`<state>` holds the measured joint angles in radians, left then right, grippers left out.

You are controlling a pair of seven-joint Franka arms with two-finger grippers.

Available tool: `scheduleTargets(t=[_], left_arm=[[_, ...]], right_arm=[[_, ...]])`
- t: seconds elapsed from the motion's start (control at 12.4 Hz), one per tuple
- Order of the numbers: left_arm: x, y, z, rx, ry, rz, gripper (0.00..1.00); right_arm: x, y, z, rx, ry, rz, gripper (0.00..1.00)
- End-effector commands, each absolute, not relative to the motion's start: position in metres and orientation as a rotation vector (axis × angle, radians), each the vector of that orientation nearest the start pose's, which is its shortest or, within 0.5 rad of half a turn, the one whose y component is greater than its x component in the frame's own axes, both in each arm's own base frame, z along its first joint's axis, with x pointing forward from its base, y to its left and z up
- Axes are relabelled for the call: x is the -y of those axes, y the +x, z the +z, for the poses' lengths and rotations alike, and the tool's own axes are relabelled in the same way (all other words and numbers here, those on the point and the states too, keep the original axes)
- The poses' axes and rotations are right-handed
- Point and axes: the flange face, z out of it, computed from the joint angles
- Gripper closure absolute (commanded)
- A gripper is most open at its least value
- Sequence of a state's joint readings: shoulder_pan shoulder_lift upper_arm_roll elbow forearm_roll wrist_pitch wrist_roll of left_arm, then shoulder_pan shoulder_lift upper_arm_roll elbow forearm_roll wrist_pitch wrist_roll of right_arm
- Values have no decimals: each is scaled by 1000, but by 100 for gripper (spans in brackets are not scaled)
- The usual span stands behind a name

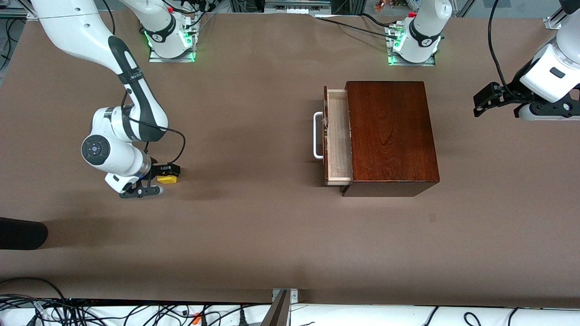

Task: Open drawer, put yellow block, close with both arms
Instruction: 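Lower the right gripper onto the yellow cube and close it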

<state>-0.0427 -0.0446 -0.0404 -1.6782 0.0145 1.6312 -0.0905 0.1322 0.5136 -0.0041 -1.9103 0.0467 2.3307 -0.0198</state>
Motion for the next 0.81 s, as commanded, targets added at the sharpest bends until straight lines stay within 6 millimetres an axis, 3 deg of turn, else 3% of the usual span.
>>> scheduleTargets(t=[0.0,0.24,0.4,0.56,0.73], left_arm=[[58,538,608,-52,-3144,8,0],[60,538,611,-62,-3145,-2,0],[59,537,613,-60,-3144,8,0],[64,536,616,-72,-3144,1,0],[66,536,616,-74,-3144,1,0]], right_arm=[[-77,606,212,131,-3097,158,2],[-73,601,207,121,-3098,179,15],[-73,601,206,120,-3097,184,33],[-72,601,206,130,-3097,182,59],[-73,604,213,140,-3097,177,70]])
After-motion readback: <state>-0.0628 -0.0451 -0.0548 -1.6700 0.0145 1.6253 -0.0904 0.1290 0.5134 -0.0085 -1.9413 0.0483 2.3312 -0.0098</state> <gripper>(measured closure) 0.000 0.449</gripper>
